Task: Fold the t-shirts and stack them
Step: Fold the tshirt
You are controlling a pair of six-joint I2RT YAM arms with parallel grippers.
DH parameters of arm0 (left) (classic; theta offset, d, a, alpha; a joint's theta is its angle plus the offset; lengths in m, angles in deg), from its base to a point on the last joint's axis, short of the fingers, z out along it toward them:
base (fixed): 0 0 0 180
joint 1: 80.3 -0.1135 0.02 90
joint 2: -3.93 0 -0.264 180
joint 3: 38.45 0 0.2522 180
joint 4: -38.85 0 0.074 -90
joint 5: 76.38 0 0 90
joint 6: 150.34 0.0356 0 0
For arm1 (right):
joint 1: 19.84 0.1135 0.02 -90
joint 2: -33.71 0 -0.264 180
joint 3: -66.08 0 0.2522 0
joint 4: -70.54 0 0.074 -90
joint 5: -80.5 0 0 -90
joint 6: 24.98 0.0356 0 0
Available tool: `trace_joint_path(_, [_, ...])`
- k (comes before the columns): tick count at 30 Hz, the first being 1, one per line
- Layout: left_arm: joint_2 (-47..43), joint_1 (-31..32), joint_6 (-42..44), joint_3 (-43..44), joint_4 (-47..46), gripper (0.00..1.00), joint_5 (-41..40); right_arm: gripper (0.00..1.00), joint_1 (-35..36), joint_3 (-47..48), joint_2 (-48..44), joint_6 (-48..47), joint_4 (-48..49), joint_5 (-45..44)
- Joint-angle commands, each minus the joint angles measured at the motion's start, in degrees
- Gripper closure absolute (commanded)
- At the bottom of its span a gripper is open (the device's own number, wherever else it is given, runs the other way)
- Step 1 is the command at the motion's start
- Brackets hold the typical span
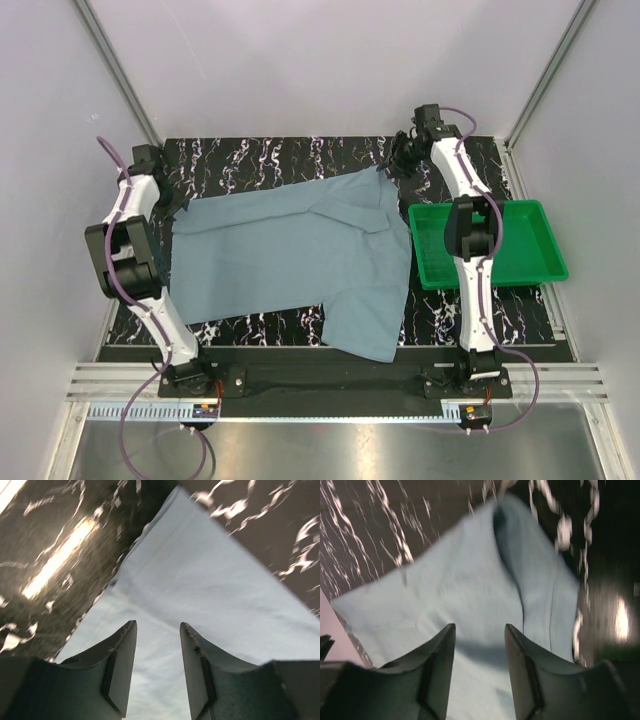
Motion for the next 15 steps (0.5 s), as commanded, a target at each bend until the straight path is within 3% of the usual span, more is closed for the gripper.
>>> trace_joint_path(1, [1.9, -0.6, 0.6, 4.5, -5.2, 0.56, -0.5, 0.52, -1.1, 13.0, 7.9, -0.1, 2.4, -1.3])
trace_joint_path(4, [4.3, -1.9, 1.3, 7.5, -5.7, 0.58, 0.9, 0.52, -1.2, 17.2, 10.7, 0.0, 3.3, -0.6])
trace_joint_path(9, [3.8, -3.8, 0.7, 4.9, -9.4, 0.60, 8.9, 0.45, -1.2, 8.5, 7.0, -2.5, 8.5, -0.4])
trace_joint_path(15, [3.0, -4.8, 0.9, 1.1, -11.3, 0.61, 13.0, 0.41, -1.2, 8.3, 7.8, -3.6, 10.0, 1.5])
